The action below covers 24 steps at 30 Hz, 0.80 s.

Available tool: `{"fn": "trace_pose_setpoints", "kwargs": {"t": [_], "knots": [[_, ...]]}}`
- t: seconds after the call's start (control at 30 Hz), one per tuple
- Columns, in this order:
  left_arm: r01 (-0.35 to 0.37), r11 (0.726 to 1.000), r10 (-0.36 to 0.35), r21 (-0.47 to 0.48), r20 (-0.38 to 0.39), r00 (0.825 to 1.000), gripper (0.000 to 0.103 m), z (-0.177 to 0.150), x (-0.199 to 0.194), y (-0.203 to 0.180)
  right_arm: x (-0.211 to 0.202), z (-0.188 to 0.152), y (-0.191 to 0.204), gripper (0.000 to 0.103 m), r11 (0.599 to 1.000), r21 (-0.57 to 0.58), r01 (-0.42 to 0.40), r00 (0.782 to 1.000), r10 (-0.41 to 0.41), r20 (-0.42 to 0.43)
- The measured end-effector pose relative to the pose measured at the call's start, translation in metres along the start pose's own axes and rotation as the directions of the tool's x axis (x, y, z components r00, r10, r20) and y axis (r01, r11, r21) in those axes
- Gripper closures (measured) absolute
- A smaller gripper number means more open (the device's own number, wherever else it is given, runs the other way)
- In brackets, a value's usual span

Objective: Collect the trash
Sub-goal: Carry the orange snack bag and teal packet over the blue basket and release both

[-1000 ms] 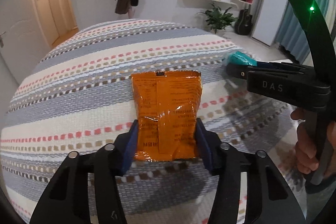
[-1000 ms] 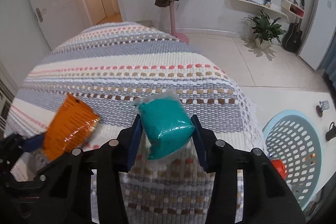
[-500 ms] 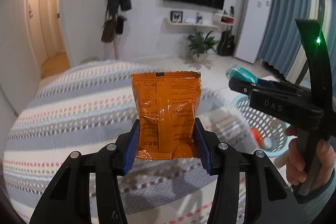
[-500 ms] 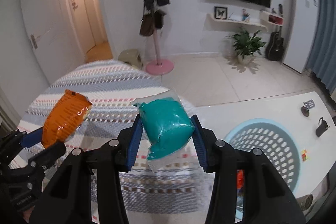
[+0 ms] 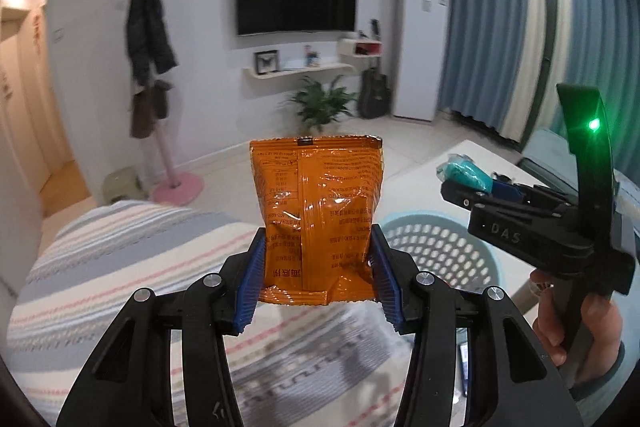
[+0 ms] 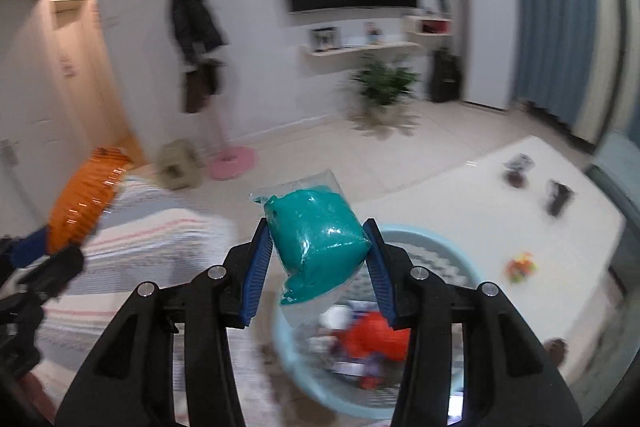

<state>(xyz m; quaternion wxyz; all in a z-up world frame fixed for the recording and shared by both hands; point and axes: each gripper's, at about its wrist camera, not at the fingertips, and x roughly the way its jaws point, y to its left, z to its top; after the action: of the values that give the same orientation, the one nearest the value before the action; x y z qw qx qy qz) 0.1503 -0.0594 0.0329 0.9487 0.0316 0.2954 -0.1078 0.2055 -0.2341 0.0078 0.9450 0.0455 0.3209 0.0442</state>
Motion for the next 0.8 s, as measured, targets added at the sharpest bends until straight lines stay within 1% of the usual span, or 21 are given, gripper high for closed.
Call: {"fn": "trace_pose_setpoints", "kwargs": {"t": [0.1,0.17,0.27,0.37,0.47,0.63,0.7,0.77,0.8], "knots": [[0.046,0.999,-0.045,0.020,-0.037,0.998,0.055,0.001,0.024,-0.019,0.012,-0.007,-0.033,0.060,0.997,0.070,0.030,0.999,-0.027,-0.040],[0.074,0.997,-0.073,0.024,-0.063,0.995,0.055,-0.001,0.036,-0.027,0.020,-0.014,-0.054,0.060,0.992,0.113,0.065,0.996,-0.057,-0.073],[0.118,0.993,-0.114,0.028,-0.114,0.987,0.055,-0.006,0.059,-0.039,0.031,-0.026,-0.081,0.060,0.982,0.171,0.081,0.991,-0.060,-0.121],[0.144,0.989,-0.138,0.025,-0.165,0.977,0.055,-0.016,0.079,-0.051,0.042,-0.037,-0.103,0.060,0.971,0.213,0.105,0.984,-0.071,-0.161],[0.159,0.987,-0.153,0.018,-0.200,0.968,0.055,-0.023,0.094,-0.057,0.048,-0.050,-0.114,0.060,0.965,0.236,0.111,0.980,-0.067,-0.189],[0.166,0.986,-0.158,0.013,-0.240,0.958,0.053,-0.030,0.110,-0.061,0.060,-0.062,-0.123,0.060,0.963,0.244,0.112,0.972,-0.056,-0.227],[0.168,0.986,-0.161,0.008,-0.252,0.954,0.049,-0.033,0.113,-0.061,0.065,-0.064,-0.123,0.058,0.964,0.244,0.108,0.971,-0.049,-0.236],[0.170,0.985,-0.165,-0.001,-0.256,0.953,0.043,-0.033,0.113,-0.060,0.066,-0.066,-0.123,0.056,0.964,0.244,0.107,0.970,-0.048,-0.237],[0.175,0.985,-0.170,-0.005,-0.257,0.951,0.043,-0.033,0.112,-0.060,0.067,-0.066,-0.122,0.056,0.964,0.246,0.105,0.970,-0.045,-0.238]]}}
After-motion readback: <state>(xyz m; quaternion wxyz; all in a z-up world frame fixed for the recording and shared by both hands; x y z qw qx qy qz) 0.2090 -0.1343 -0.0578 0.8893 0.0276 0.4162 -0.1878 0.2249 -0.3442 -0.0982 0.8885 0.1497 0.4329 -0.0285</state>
